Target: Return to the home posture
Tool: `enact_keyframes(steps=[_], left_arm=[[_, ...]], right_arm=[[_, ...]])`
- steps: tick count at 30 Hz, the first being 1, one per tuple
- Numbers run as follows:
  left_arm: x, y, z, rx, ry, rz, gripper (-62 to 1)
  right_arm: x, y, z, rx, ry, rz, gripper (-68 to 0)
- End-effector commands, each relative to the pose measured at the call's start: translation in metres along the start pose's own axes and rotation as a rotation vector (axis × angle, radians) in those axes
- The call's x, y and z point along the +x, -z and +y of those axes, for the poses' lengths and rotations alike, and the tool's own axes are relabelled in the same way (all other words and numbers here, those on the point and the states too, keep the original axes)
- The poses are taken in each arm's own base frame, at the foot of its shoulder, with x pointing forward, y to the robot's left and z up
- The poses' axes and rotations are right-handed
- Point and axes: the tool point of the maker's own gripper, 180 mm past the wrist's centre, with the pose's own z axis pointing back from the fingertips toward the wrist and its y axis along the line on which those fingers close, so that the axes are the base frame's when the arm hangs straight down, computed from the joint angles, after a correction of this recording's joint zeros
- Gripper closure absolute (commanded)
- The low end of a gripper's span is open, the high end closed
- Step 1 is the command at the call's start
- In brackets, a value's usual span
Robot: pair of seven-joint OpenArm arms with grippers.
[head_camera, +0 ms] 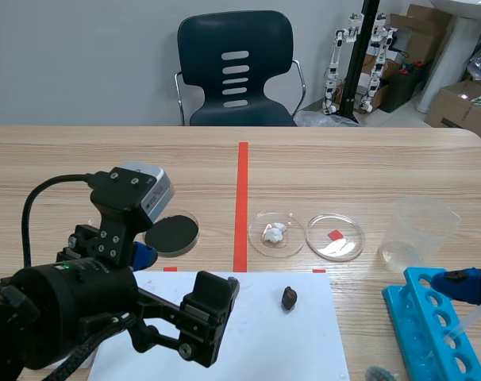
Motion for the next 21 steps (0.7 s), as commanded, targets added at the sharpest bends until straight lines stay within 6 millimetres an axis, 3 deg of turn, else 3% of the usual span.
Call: enact_keyframes(steps=[1, 17, 21], left_arm=[[0.004, 0.000, -0.002, -0.004, 0.000, -0.018, -62.3], [0.005, 0.000, -0.002, -0.006, -0.002, -0.022, -62.3], [0.009, -0.005, -0.014, -0.086, 0.048, -0.081, -62.3]], right_arm=[[0.007, 0.001, -0.002, -0.005, 0.002, -0.028, -60.4], [0.007, 0.001, -0.002, -0.005, 0.002, -0.028, -60.4], [0.007, 0.001, -0.002, -0.005, 0.002, -0.028, -60.4]])
